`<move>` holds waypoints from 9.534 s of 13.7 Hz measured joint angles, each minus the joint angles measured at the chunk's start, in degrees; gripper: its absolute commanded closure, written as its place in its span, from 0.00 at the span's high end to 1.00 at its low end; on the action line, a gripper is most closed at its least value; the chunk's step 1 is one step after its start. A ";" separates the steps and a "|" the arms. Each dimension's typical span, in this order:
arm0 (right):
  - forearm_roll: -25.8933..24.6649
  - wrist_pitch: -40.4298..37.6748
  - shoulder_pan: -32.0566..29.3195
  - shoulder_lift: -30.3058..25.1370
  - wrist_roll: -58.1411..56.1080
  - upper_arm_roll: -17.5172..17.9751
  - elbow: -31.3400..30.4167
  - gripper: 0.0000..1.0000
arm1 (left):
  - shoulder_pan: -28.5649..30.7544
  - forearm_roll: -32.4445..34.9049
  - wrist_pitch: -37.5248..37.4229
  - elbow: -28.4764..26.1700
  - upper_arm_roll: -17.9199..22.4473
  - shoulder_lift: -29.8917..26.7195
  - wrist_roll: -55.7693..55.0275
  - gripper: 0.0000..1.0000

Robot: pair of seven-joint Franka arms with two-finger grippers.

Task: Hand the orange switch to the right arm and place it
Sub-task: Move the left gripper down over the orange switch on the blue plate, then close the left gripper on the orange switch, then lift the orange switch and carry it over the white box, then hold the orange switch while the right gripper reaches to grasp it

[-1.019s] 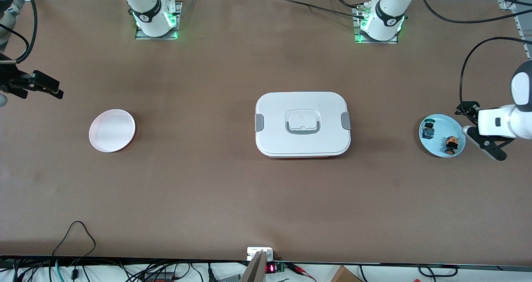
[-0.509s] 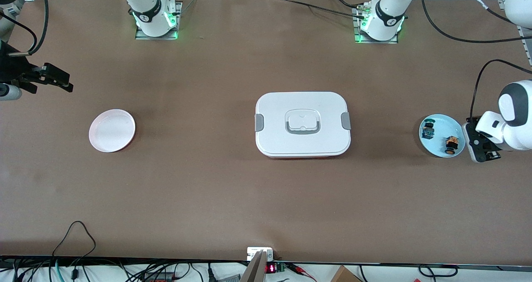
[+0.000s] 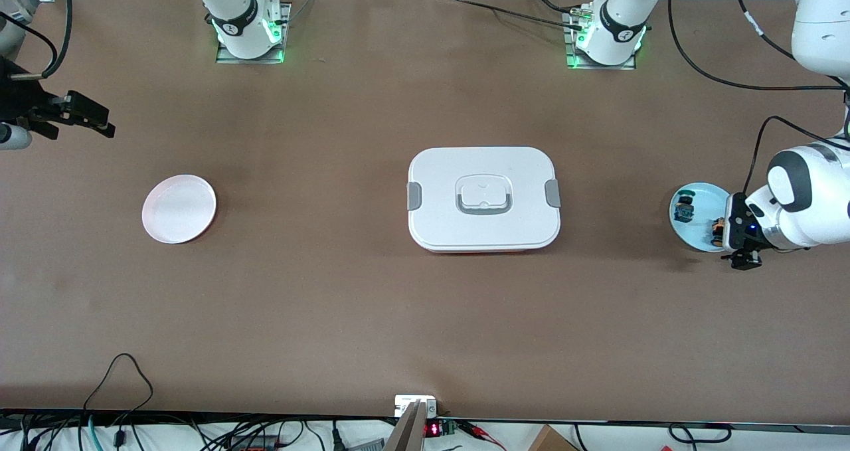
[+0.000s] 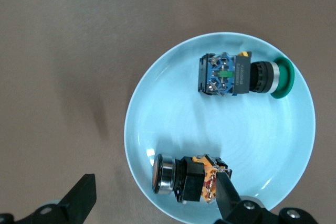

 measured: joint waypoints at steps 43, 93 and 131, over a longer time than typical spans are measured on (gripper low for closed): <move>-0.41 0.12 0.20 -2.57 4.19 0.52 -2.19 1.00 | 13.09 -0.87 -2.55 0.54 -10.04 3.01 16.58 1.00; 2.42 0.75 0.25 0.10 4.19 0.24 -0.59 1.00 | -36.43 -104.16 -20.30 27.10 -15.19 7.55 -8.99 0.00; 97.55 -14.40 0.07 20.96 3.40 0.75 -5.46 1.00 | -50.55 -90.34 10.55 39.76 -14.37 5.18 -33.63 0.00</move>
